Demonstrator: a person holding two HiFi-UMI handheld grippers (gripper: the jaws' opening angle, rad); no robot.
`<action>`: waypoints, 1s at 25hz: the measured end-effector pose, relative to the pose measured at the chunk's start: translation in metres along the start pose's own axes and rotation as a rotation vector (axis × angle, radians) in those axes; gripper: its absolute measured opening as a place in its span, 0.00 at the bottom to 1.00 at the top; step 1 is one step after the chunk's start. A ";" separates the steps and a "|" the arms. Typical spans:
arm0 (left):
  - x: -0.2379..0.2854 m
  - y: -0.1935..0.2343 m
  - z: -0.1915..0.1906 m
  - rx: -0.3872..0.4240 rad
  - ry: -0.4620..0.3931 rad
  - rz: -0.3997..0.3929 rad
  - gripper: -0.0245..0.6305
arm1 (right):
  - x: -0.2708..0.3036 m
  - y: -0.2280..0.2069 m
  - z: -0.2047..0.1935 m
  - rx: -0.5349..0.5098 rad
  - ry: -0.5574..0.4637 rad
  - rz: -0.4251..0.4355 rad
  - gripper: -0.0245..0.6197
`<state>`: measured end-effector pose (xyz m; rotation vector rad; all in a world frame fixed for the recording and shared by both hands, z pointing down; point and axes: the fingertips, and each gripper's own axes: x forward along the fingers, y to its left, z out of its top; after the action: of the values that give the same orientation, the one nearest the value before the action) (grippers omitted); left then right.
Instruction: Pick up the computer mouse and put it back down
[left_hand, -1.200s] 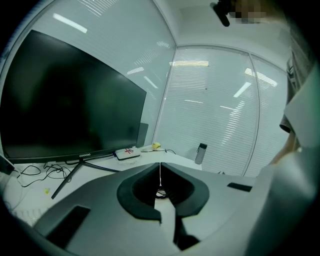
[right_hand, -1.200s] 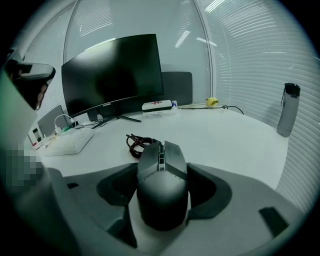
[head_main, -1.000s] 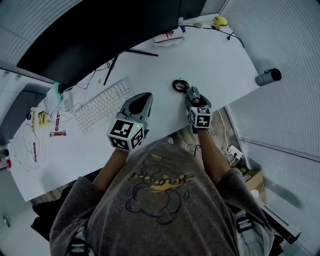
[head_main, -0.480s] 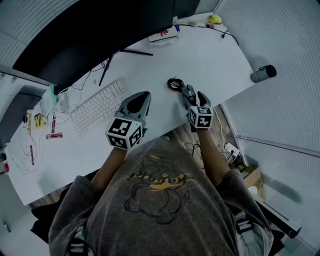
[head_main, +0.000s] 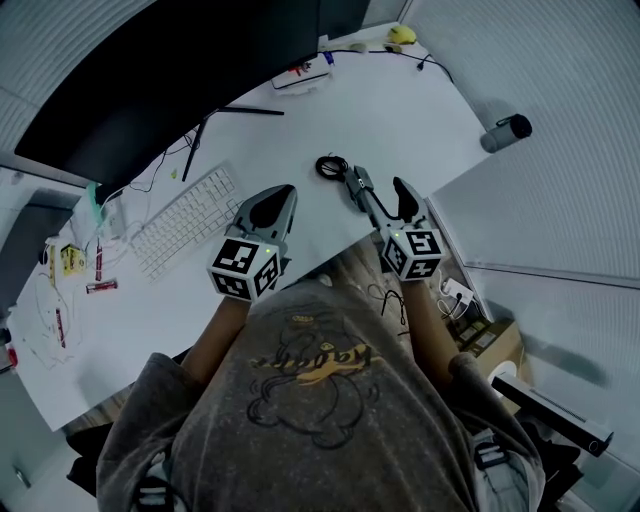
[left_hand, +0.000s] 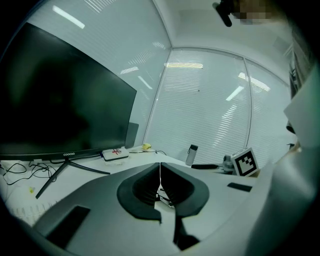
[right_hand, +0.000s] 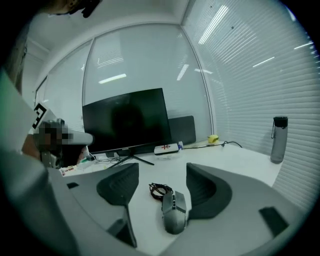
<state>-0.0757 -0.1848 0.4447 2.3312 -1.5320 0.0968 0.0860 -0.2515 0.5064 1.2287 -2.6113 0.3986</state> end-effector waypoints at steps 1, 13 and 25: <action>0.000 -0.002 0.000 0.002 0.000 -0.004 0.07 | -0.006 0.004 0.006 0.004 -0.016 0.007 0.50; -0.008 -0.014 0.002 0.025 -0.010 -0.016 0.07 | -0.069 0.047 0.035 -0.016 -0.132 0.041 0.27; -0.016 -0.020 -0.008 0.065 -0.020 -0.012 0.07 | -0.080 0.032 0.016 0.044 -0.157 -0.063 0.05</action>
<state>-0.0631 -0.1606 0.4430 2.3984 -1.5462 0.1233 0.1098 -0.1802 0.4619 1.4057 -2.6980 0.3640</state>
